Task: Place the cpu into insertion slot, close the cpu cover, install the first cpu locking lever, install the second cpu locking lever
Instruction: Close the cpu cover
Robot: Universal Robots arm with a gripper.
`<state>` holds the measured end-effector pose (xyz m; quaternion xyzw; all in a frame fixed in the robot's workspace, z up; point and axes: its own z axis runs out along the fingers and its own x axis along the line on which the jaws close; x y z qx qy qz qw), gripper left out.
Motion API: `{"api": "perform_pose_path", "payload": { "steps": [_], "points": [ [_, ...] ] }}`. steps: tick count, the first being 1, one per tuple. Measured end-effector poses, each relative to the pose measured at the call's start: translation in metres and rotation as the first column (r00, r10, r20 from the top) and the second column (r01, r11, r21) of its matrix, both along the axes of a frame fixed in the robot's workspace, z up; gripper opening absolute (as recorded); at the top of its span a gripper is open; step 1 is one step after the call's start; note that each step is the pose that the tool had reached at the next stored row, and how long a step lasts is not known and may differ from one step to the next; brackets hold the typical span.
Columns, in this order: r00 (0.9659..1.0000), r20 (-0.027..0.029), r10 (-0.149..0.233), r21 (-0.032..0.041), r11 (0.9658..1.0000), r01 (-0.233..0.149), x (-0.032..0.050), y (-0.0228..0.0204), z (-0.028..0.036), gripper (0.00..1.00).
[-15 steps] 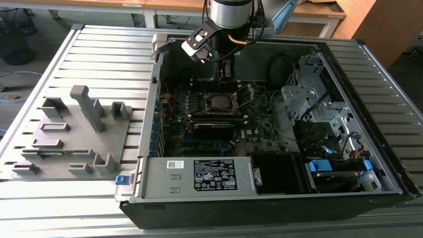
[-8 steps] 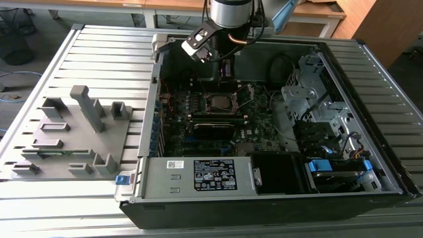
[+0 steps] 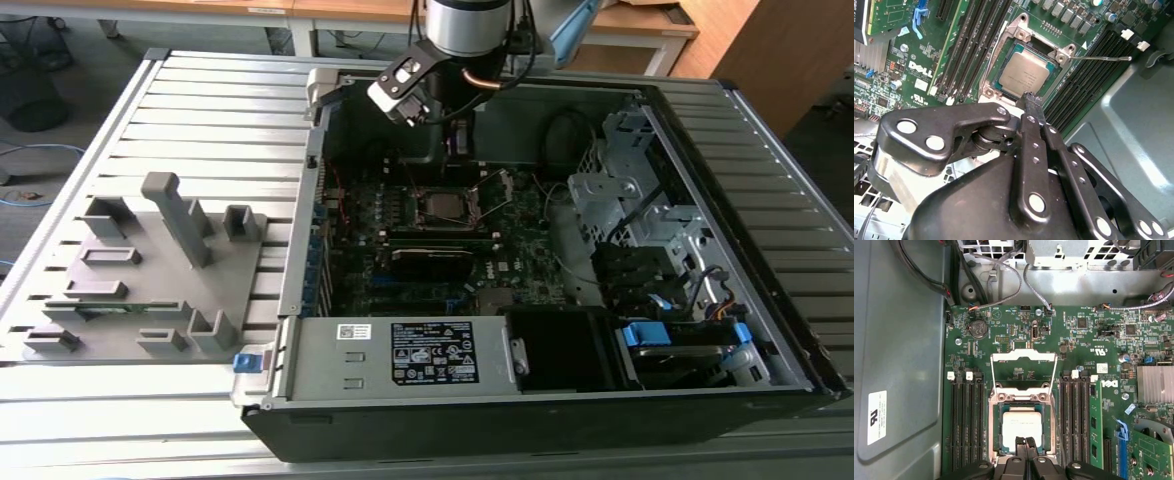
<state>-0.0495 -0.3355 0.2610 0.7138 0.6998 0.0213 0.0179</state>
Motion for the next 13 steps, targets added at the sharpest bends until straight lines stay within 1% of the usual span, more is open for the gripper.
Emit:
{"api": "perform_pose_path", "payload": {
  "steps": [5,13],
  "points": [
    [1.0000,0.0002,0.000,0.0002,1.0000,0.000,0.0068,0.0000,-0.0001,0.11],
    [1.0000,0.0002,0.000,0.0002,1.0000,0.000,0.0207,0.0000,-0.0002,0.11]
  ]
}}
